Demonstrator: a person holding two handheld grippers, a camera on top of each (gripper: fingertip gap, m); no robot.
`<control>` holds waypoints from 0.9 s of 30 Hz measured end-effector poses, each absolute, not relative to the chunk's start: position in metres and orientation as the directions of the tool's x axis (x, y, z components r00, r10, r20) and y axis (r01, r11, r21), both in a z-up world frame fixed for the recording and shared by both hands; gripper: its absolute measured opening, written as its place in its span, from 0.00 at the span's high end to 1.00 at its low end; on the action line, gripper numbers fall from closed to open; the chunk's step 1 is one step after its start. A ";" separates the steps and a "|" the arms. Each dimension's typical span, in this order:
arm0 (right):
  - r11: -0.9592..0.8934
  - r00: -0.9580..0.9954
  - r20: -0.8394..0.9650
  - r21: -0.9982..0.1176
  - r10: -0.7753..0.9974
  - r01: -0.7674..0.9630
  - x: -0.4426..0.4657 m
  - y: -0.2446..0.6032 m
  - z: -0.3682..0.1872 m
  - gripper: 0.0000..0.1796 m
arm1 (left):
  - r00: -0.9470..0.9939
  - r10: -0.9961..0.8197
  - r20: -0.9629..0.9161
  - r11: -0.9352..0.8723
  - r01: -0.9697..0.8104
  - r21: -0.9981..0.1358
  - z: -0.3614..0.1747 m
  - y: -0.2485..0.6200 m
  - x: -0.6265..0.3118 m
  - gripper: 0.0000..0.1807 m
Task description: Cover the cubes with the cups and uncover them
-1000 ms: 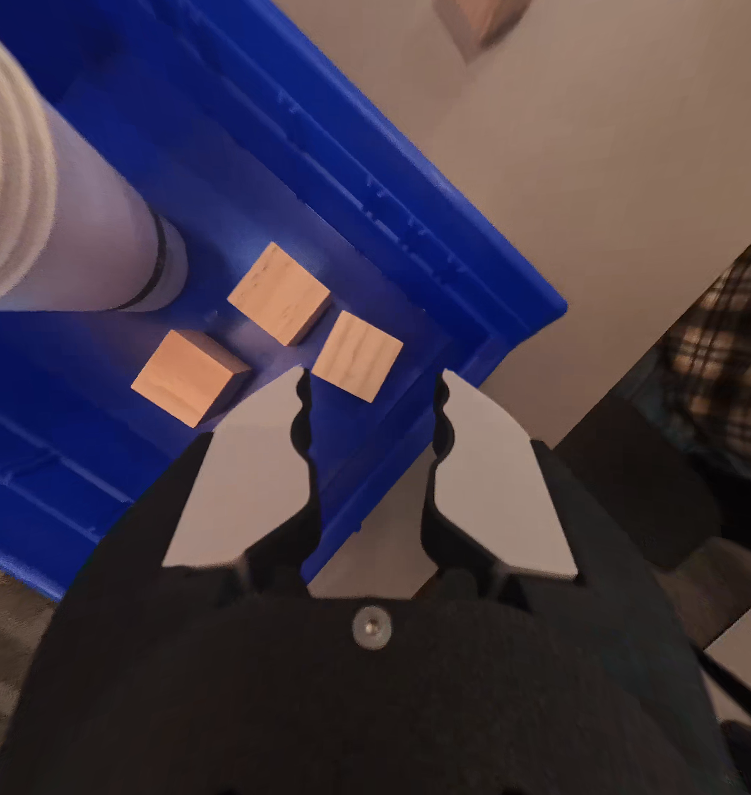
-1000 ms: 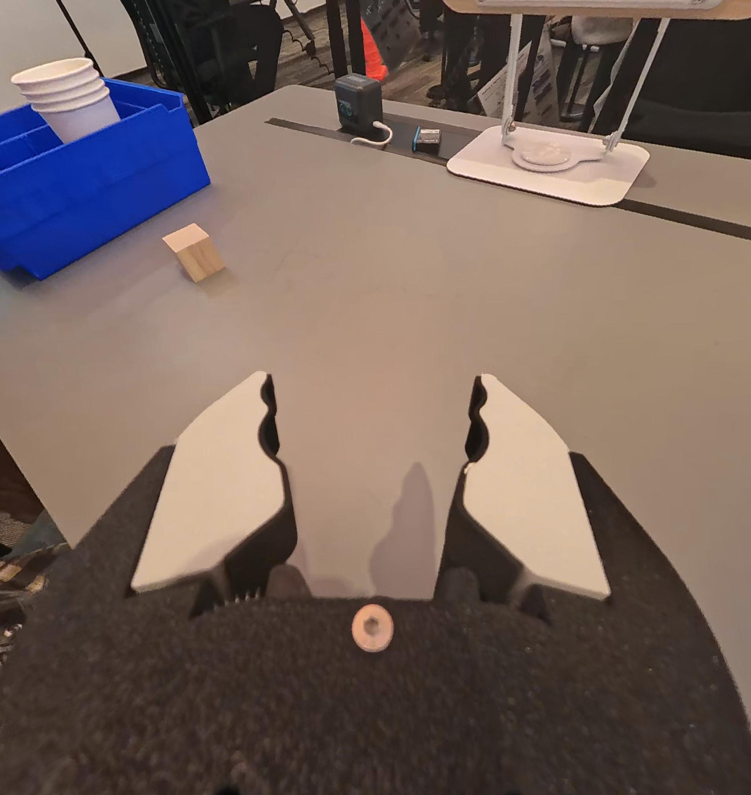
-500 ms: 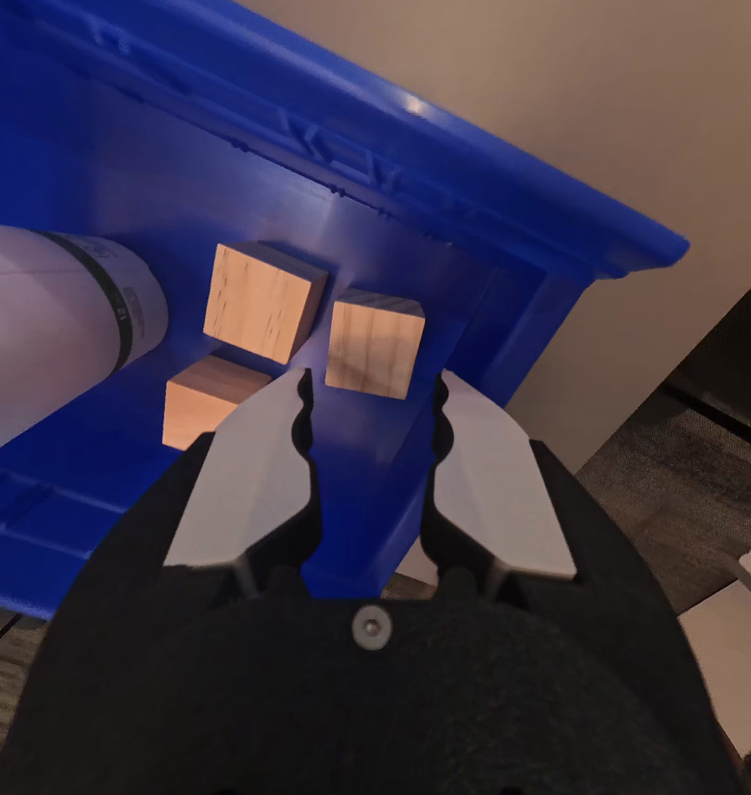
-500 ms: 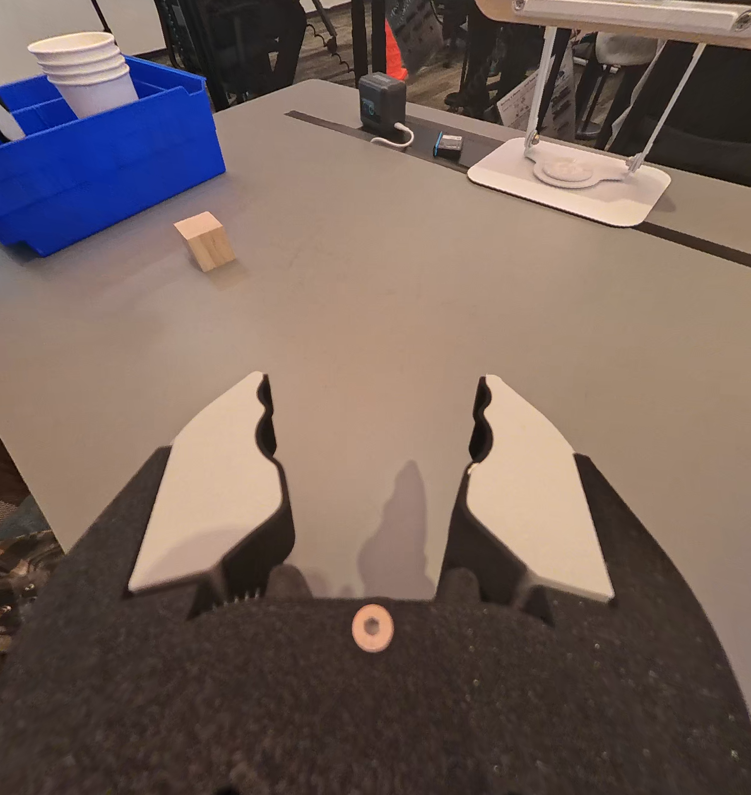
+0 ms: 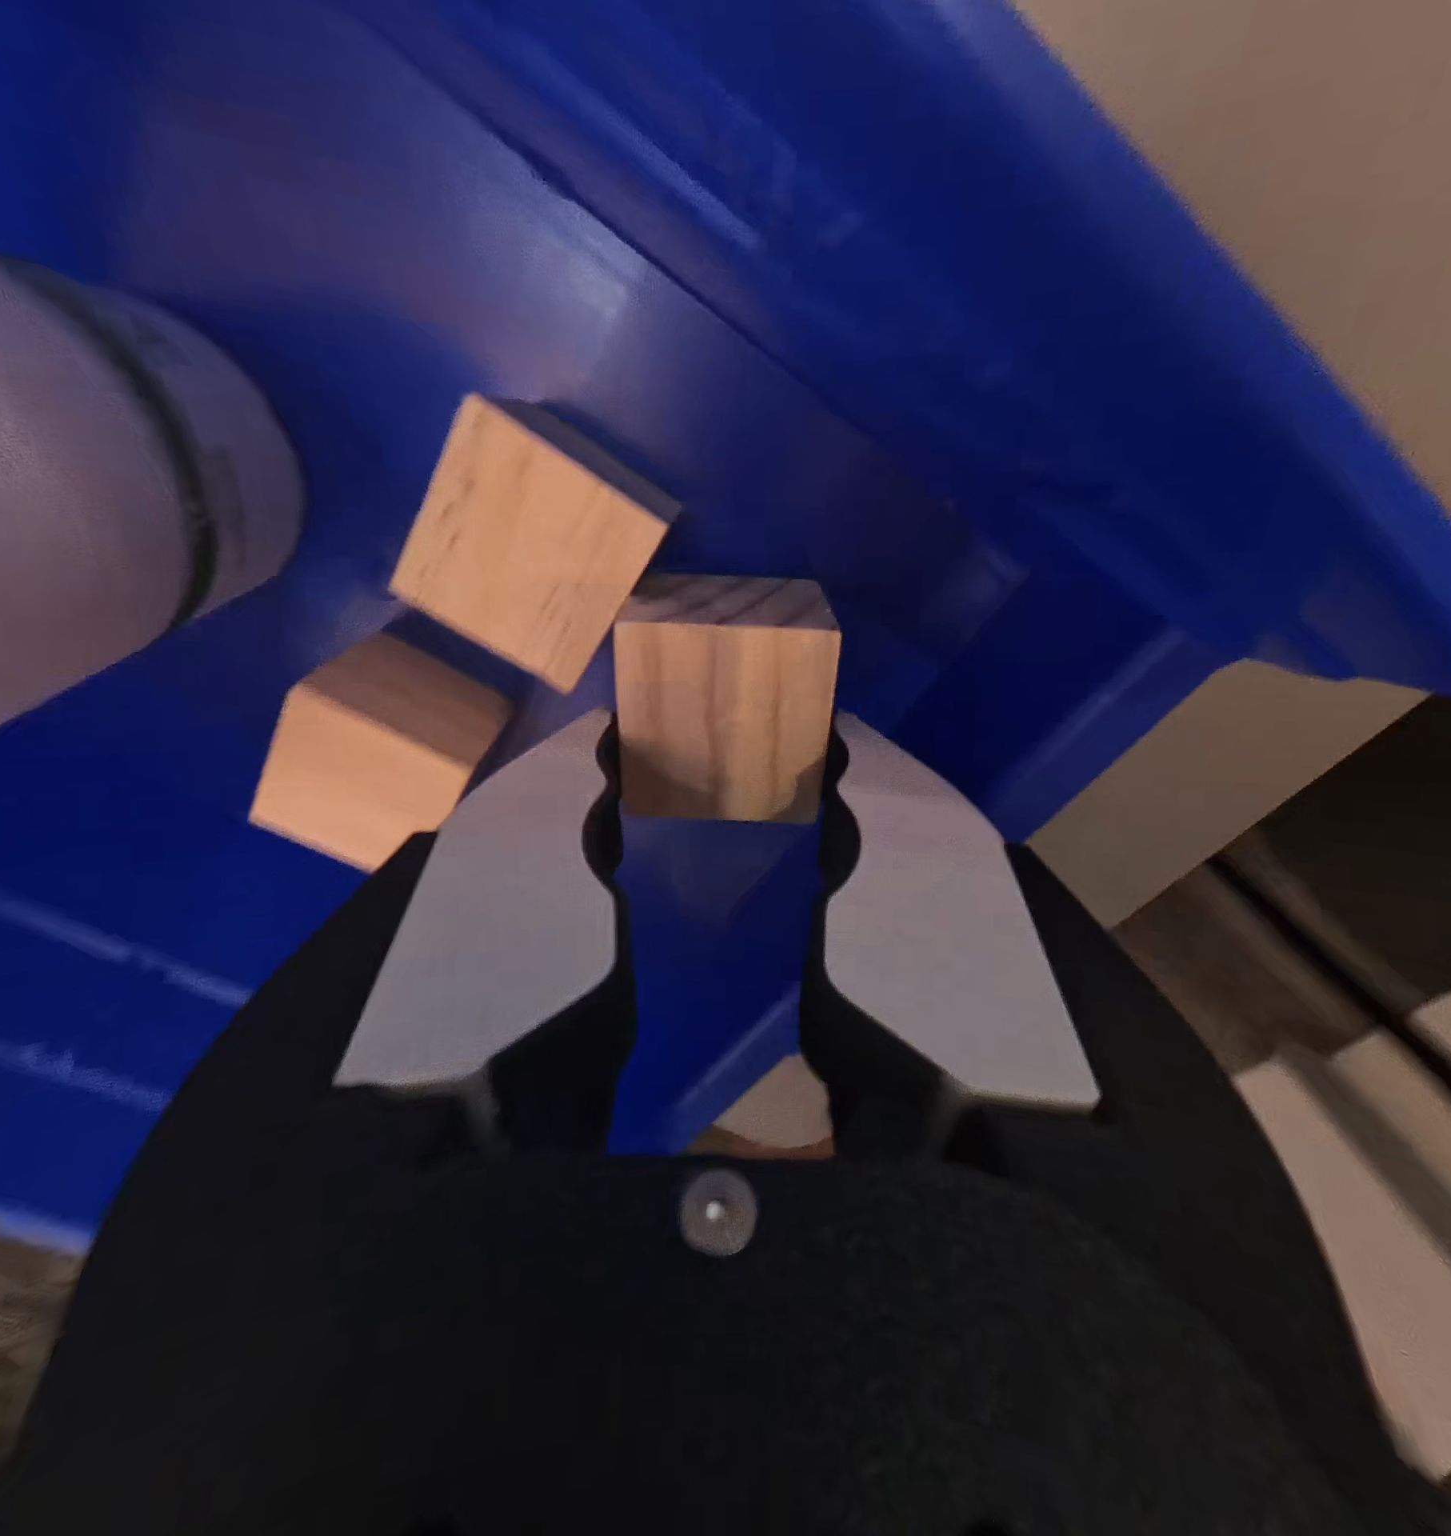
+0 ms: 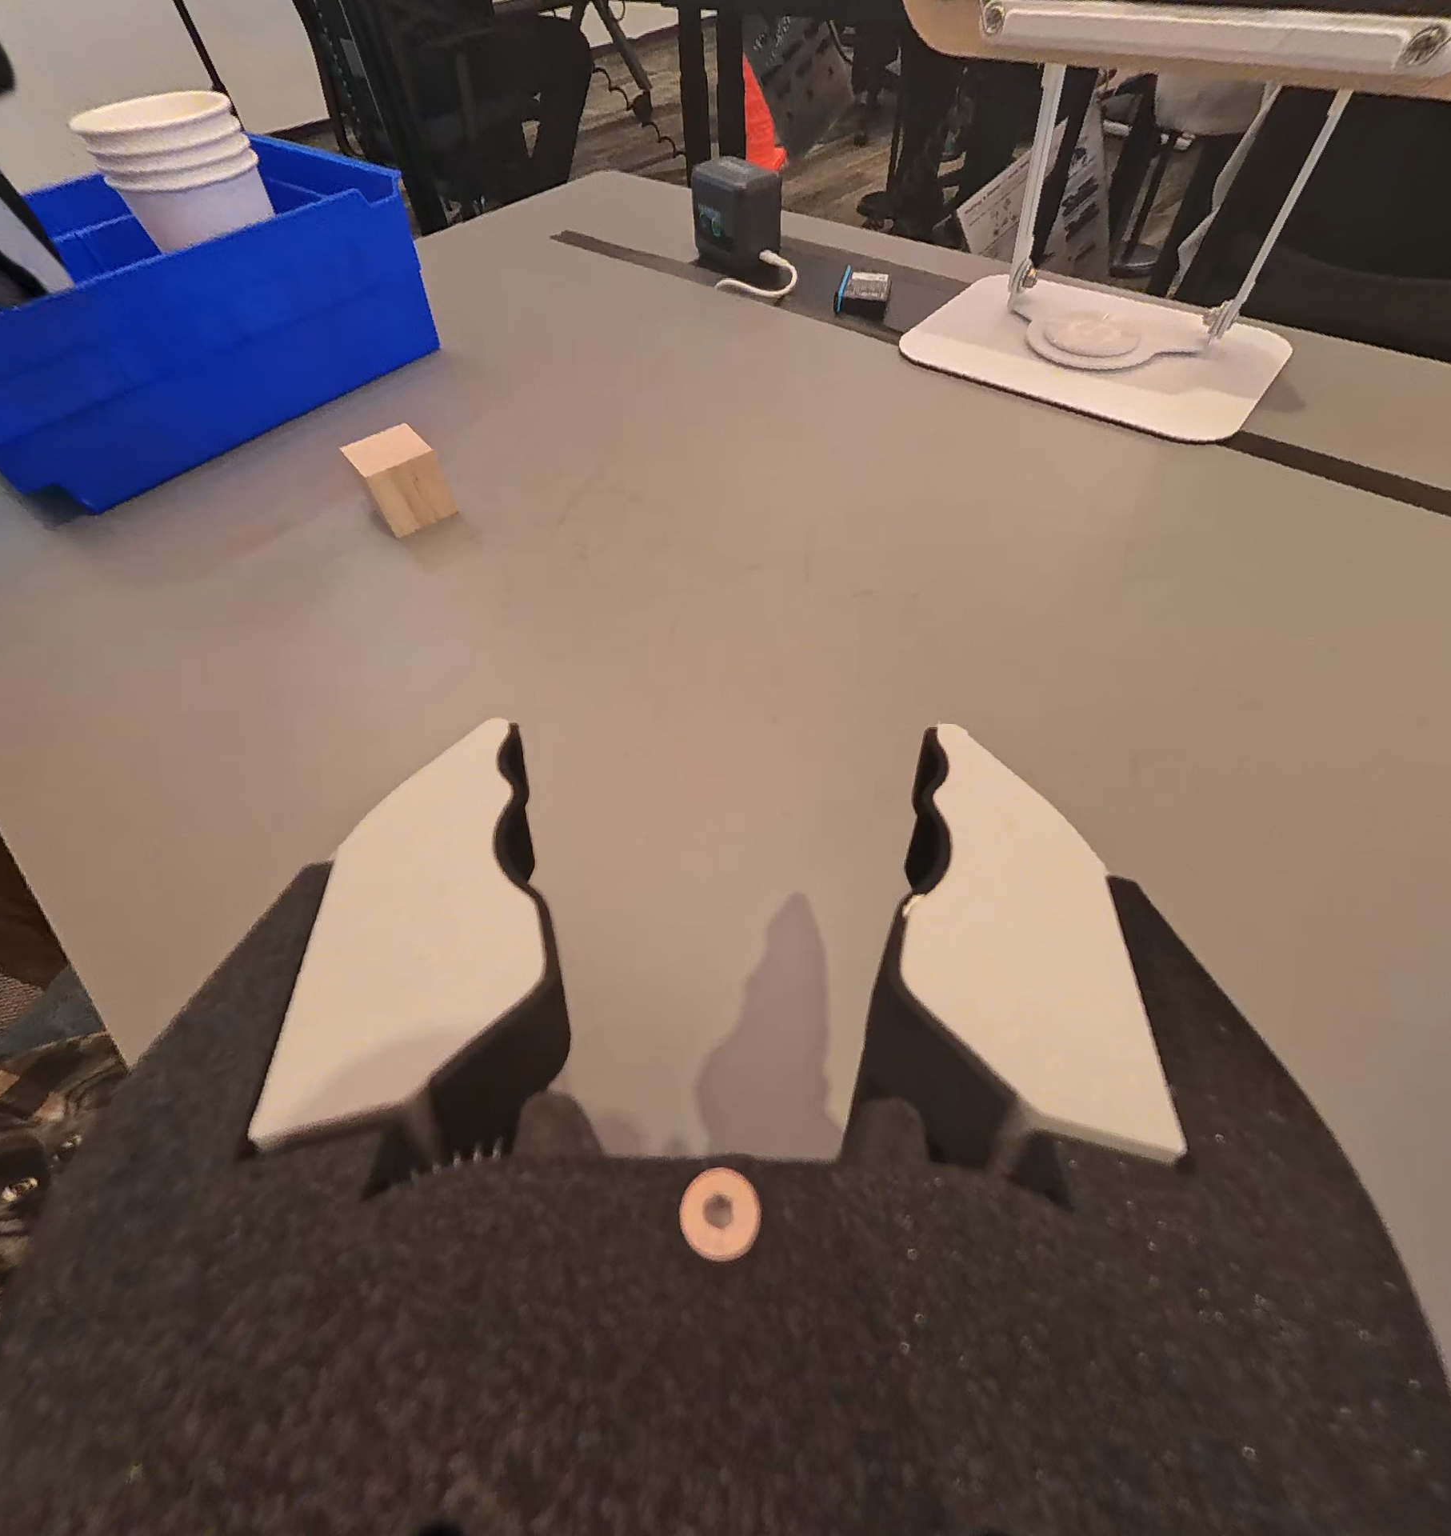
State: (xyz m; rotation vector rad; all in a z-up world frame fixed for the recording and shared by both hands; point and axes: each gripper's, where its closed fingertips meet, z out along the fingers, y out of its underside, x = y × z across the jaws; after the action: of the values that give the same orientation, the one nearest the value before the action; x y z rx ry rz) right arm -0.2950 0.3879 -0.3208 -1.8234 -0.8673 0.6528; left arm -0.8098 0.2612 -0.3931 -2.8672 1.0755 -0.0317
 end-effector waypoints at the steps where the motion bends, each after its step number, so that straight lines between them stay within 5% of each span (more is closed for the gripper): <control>1: -0.270 0.601 -0.057 -0.924 0.797 0.269 -0.295 0.388 -0.320 0.51 | 0.794 -0.608 -0.014 -0.786 -0.604 -0.131 -0.380 0.266 -0.811 0.76; 6: -0.297 0.596 -0.090 -0.919 0.798 0.259 -0.295 0.389 -0.323 0.51 | 0.940 -0.341 0.034 -0.895 -0.313 -0.319 -0.307 0.287 -0.784 0.76; 11: -0.306 0.592 -0.109 -0.920 0.798 0.244 -0.290 0.388 -0.321 0.51 | 0.942 -0.325 0.086 -0.864 -0.259 -0.431 -0.274 0.319 -0.690 0.76; 14: -0.306 0.592 -0.118 -0.924 0.797 0.228 -0.285 0.387 -0.317 0.51 | 0.867 -0.490 0.092 -0.801 -0.406 -0.440 -0.281 0.338 -0.625 0.76; 20: -0.304 0.603 -0.129 -0.932 0.787 0.198 -0.272 0.390 -0.311 0.52 | 0.509 -0.859 -0.053 -0.478 -0.835 -0.273 -0.330 0.375 -0.547 0.76; 27: -0.313 0.628 -0.135 -0.932 0.766 0.182 -0.261 0.398 -0.312 0.52 | 0.200 -0.980 -0.021 -0.188 -0.949 -0.252 -0.376 0.404 -0.507 0.76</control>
State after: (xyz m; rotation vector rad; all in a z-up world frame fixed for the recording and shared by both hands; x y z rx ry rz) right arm -0.2614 0.3981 -0.3123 -1.8287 -0.7613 0.7160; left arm -0.5069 0.4039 -0.3764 -2.2617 1.8518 -0.2130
